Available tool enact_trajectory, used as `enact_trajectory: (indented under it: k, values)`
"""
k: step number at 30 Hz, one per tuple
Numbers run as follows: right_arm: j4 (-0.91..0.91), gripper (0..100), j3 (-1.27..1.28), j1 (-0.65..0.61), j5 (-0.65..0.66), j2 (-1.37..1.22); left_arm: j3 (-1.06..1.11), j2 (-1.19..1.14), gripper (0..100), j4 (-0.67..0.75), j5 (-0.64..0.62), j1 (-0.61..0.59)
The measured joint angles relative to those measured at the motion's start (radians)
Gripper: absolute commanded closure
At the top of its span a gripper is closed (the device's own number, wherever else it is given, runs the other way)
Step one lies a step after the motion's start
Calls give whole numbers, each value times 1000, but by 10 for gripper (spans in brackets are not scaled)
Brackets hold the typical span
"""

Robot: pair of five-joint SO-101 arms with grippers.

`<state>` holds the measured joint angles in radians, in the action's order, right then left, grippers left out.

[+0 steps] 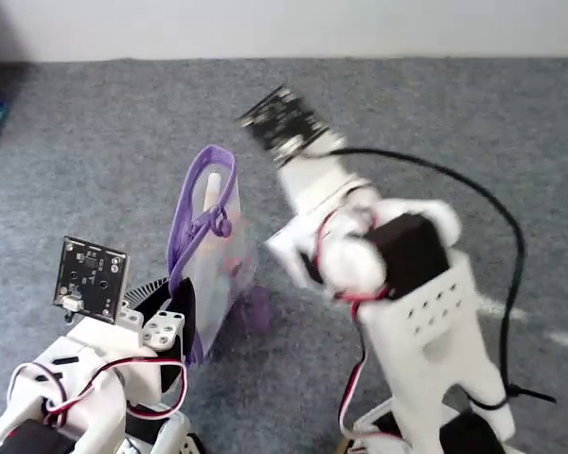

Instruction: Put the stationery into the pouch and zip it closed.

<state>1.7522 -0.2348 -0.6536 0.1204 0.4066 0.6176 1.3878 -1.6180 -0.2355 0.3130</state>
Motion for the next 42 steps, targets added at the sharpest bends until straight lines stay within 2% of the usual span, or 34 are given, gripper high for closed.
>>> enact_trajectory:
  k: [3, 6, 16, 21, 26, 29, 34, 42]
  values:
    - [-3, 767, 0, -107, -109, 2, 0, 0, 990, 0, 0, 0]
    - [-41, 768, 15, -141, -157, 3, 0, 0, 990, 0, 0, 0]
    - [-261, 772, 143, -157, -170, -14, 0, 0, 990, 0, 2, 0]
    - [-288, 774, 153, -193, -170, -15, 0, 0, 990, 0, -3, -2]
    - [-313, 919, 153, -196, -170, -15, 0, 0, 990, 0, -5, -3]
    - [-342, 993, 153, -175, -169, -15, 0, 0, 990, 0, -5, -3]
    - [-390, 991, 153, -120, -92, -15, 0, -2, 990, 0, -5, -3]
    - [-534, 991, 152, 63, 60, -89, 0, -5, 991, 11, -2, -2]
